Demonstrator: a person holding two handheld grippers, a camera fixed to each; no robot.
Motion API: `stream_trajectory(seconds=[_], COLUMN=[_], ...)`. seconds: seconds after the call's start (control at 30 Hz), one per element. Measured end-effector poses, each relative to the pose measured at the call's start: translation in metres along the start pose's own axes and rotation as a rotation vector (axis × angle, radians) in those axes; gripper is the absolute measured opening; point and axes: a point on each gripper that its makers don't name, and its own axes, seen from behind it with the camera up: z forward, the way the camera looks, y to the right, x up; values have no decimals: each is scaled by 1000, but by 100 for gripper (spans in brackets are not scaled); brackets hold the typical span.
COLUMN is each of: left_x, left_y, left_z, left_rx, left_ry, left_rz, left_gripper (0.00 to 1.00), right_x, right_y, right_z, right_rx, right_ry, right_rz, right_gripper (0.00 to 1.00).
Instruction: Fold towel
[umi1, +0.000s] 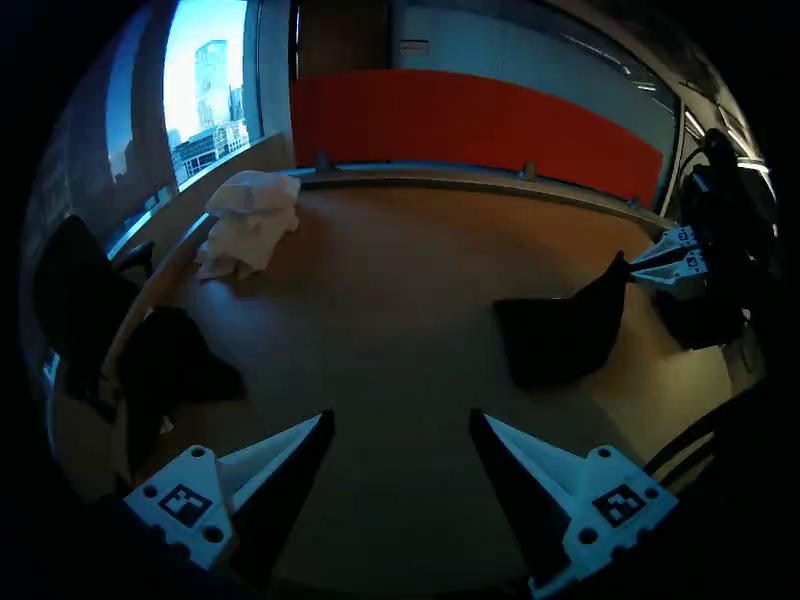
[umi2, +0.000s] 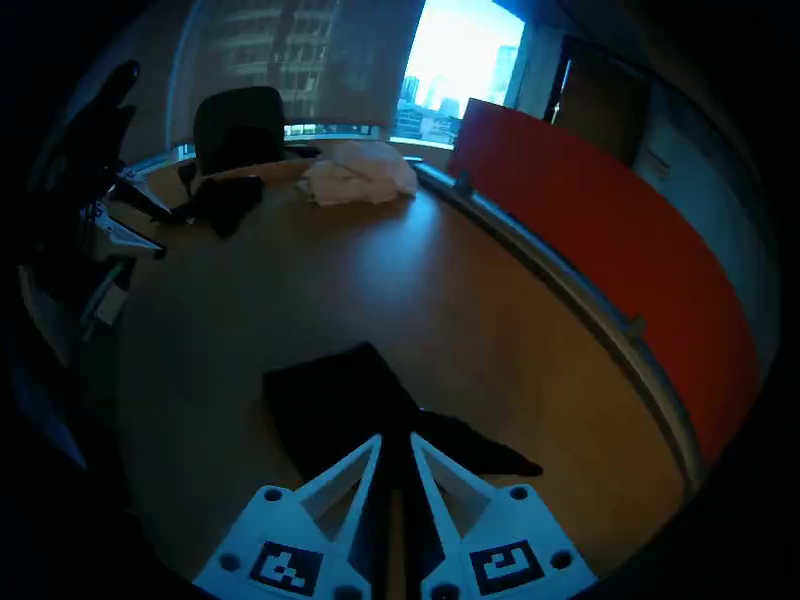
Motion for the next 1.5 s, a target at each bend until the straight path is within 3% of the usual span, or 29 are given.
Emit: stream_trajectory(seconds=[0.5, 0.83, 0.97, 1.1, 1.17, 1.37, 1.5], left_x=[-10, -18, -17, -16, -15, -11, -11], left_y=[-15, -23, -25, -26, -26, -24, -22], left_z=[-12, -10, -9, -7, -7, -5, -5], left_rx=[30, 36, 34, 34, 31, 26, 25], left_ry=[-5, -16, -18, -18, -17, -13, -13], left_rz=[-30, -55, -53, -52, -52, -45, -42], left_gripper=[100, 100, 100, 100, 100, 100, 100], right_x=[17, 6, 8, 8, 7, 1, 0], right_y=[-68, -76, -72, -69, -68, -65, -65], right_z=[72, 86, 83, 80, 78, 74, 72], right_rx=[156, 169, 160, 154, 151, 134, 130], right_ry=[-27, -67, -65, -63, -62, -64, -63], right_rz=[-57, -49, -41, -32, -25, 2, 19], right_gripper=[4, 5, 16, 54, 62, 63, 71])
